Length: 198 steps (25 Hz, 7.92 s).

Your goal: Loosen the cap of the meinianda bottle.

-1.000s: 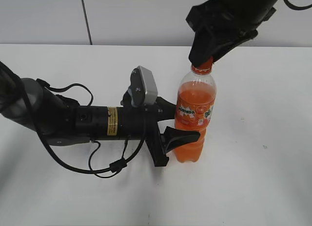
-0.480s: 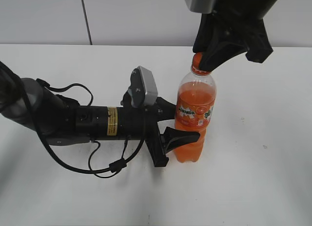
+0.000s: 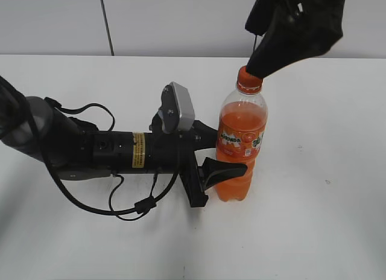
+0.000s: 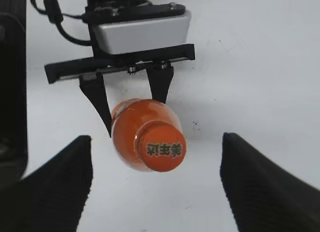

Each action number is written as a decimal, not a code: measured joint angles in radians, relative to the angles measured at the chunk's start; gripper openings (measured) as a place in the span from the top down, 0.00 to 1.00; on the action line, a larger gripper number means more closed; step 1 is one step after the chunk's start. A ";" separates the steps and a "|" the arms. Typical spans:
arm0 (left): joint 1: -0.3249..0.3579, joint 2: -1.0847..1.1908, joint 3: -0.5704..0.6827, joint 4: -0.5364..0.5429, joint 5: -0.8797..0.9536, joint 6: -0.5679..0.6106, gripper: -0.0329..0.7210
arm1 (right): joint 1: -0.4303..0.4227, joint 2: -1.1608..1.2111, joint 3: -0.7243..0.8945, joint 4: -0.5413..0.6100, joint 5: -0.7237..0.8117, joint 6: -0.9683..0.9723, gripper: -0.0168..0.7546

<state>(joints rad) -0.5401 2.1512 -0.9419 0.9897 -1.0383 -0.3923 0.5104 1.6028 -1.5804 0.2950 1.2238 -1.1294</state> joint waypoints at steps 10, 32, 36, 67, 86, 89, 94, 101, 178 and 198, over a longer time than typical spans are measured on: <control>0.000 0.000 0.000 0.001 0.000 0.000 0.42 | 0.000 0.013 -0.002 -0.028 0.001 1.037 0.36; 0.000 0.000 0.000 0.002 -0.001 0.000 0.42 | 0.001 0.097 -0.005 -0.064 0.001 0.065 0.63; 0.000 0.000 0.000 0.001 -0.001 0.000 0.42 | 0.002 0.097 -0.005 -0.061 0.002 -0.085 0.63; 0.000 0.000 0.000 0.009 -0.002 0.001 0.42 | 0.001 0.103 -0.002 -0.053 0.001 1.053 0.47; 0.002 0.000 0.000 0.012 -0.002 0.001 0.42 | 0.001 0.101 -0.003 -0.037 0.008 -0.102 0.62; 0.002 0.000 0.000 0.012 -0.002 0.002 0.42 | 0.001 0.101 -0.003 -0.036 0.007 -0.099 0.57; 0.002 0.000 0.000 0.014 -0.004 0.002 0.42 | 0.001 0.080 -0.003 -0.015 0.002 -0.065 0.18; 0.002 0.000 0.000 0.014 -0.003 0.002 0.42 | 0.001 0.024 -0.003 -0.014 0.002 0.279 0.38; 0.002 0.000 0.000 0.025 -0.007 0.000 0.42 | -0.371 -0.206 0.514 -0.175 -0.398 0.861 0.64; 0.001 0.000 0.000 -0.002 -0.004 -0.003 0.42 | -0.371 0.300 0.671 -0.174 -0.958 0.962 0.64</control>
<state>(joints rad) -0.5387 2.1512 -0.9419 0.9878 -1.0425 -0.3952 0.1389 1.9024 -0.9090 0.1213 0.2657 -0.1674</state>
